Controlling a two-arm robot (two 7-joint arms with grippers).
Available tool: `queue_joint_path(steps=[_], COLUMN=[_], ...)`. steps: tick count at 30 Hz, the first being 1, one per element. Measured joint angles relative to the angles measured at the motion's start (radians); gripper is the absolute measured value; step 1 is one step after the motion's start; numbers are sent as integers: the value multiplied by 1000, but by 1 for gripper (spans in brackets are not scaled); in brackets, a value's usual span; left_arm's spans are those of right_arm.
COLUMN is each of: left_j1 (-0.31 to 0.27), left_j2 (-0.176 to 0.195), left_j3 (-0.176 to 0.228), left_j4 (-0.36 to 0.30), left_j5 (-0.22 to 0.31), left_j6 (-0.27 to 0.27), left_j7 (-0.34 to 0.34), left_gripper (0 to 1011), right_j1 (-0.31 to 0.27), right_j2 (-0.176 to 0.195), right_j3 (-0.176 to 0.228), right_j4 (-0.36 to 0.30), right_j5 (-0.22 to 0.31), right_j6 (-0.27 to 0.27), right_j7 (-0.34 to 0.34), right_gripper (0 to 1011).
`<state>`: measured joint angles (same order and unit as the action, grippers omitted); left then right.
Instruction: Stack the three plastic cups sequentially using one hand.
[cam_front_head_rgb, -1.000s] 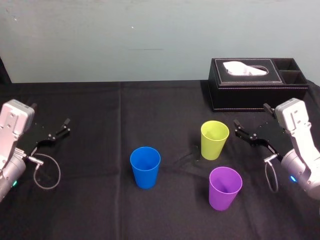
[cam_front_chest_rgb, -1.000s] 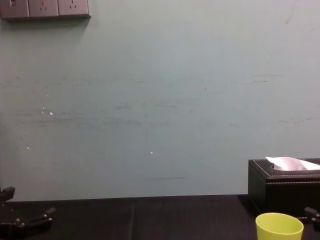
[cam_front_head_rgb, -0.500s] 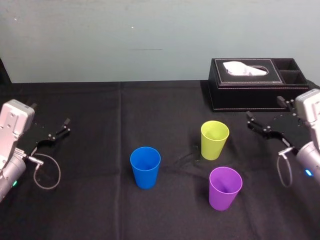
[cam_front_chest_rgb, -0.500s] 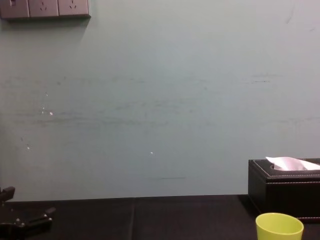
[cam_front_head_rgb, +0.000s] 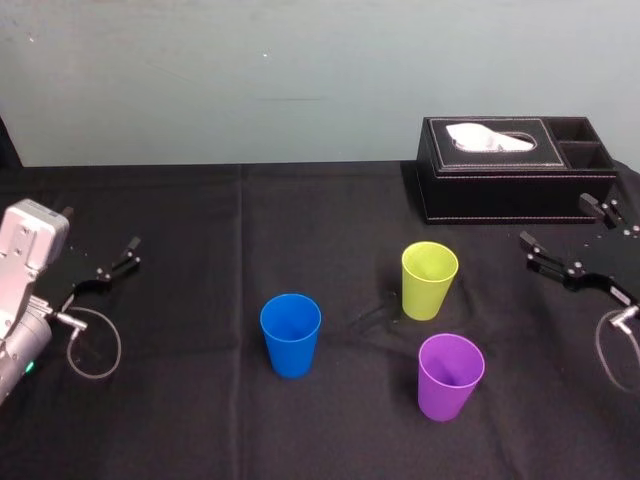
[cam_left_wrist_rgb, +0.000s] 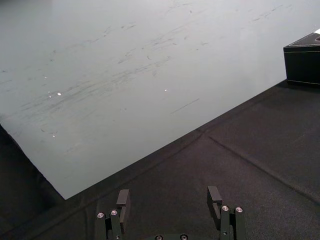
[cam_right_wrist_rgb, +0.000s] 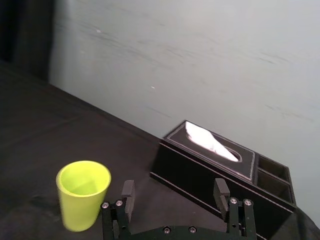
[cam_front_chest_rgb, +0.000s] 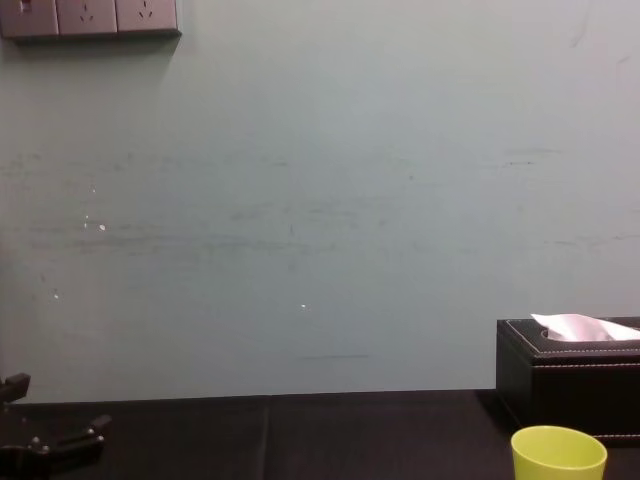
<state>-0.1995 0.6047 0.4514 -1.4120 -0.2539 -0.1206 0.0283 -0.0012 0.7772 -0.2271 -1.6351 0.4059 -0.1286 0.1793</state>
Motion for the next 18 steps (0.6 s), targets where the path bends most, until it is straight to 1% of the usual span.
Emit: queue_joint_path(steps=[1, 2, 5, 8, 9, 11, 14, 15, 18], left_j1=[0, 0, 0, 0, 0, 0, 0, 0, 0], left_j2=[0, 0, 0, 0, 0, 0, 0, 0, 0], left_j3=[0, 0, 0, 0, 0, 0, 0, 0, 0], left_j4=[0, 0, 0, 0, 0, 0, 0, 0, 0], left_j5=[0, 0, 0, 0, 0, 0, 0, 0, 0], left_j6=[0, 0, 0, 0, 0, 0, 0, 0, 0], left_j7=[0, 0, 0, 0, 0, 0, 0, 0, 0], left_gripper=[1010, 1010, 1010, 1010, 1010, 1010, 1010, 1010, 1010], right_j1=[-9, -28, -53, -85, -85, -102, -114, -122, -138], right_j2=[7, 22, 43, 73, 73, 93, 108, 117, 130], right_j3=[6, 17, 31, 53, 53, 66, 75, 81, 92], right_j4=[-7, -21, -41, -65, -65, -75, -81, -84, -90], right_j5=[3, 8, 19, 43, 43, 64, 86, 103, 127], right_j6=[-6, -18, -31, -44, -44, -53, -55, -57, -61], right_j7=[10, 29, 61, 115, 115, 164, 207, 236, 275], right_gripper=[1000, 1000, 1000, 1000, 1000, 1000, 1000, 1000, 1000])
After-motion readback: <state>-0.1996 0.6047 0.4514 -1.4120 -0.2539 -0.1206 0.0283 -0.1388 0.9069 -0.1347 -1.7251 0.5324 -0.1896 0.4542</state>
